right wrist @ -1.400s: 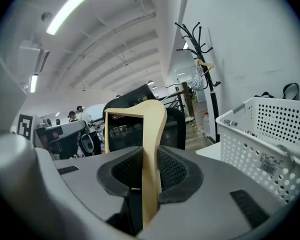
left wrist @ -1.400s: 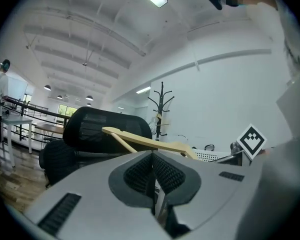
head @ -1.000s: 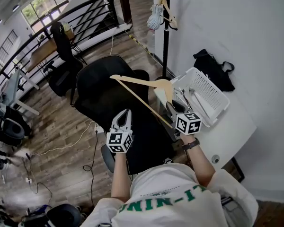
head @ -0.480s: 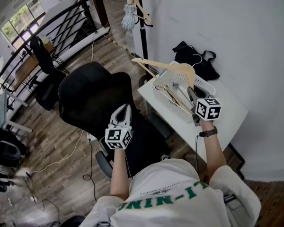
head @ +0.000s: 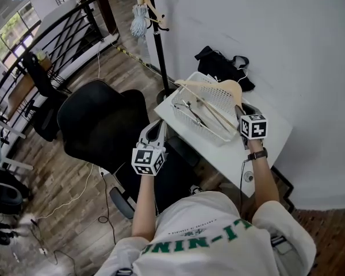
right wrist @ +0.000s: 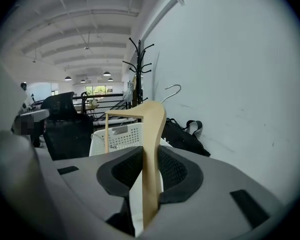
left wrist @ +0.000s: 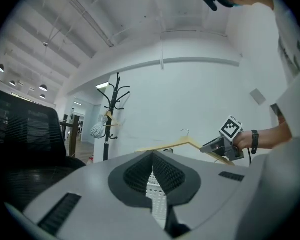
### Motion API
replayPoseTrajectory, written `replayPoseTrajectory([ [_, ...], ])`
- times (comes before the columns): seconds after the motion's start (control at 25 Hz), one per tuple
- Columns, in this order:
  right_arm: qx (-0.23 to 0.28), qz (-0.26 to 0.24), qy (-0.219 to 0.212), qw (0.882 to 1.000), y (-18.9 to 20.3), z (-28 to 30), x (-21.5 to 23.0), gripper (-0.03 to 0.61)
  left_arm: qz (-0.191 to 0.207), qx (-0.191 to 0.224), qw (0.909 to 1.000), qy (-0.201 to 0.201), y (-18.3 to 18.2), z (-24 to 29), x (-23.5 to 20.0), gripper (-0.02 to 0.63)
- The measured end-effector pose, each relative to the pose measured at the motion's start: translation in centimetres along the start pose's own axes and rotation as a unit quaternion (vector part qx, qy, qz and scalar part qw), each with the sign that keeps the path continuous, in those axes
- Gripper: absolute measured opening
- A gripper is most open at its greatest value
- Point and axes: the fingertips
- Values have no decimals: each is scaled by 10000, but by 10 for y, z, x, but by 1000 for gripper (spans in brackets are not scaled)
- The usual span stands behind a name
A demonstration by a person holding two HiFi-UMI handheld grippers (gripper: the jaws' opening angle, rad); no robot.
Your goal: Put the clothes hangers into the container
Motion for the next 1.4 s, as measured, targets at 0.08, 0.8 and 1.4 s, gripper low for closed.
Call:
replayPoseTrajectory([
  [0.08, -146, -33, 122, 9998, 9, 6, 9, 104, 18, -28, 9999, 149, 1, 16, 11, 14],
  [0.8, -1505, -1588, 807, 9724, 31, 71, 24, 109, -48, -274, 9960, 851, 10, 94, 78, 14],
  [1.4, -1661, -1741, 696, 9681, 47, 81, 12, 368, -106, -359, 9960, 817, 18, 85, 72, 15],
])
Point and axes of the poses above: the fingertips, and each gripper's own axes: z forward along the fingers, x to its right, y out of its underside, and after that the axes turned 4 degrees about y, right-handed
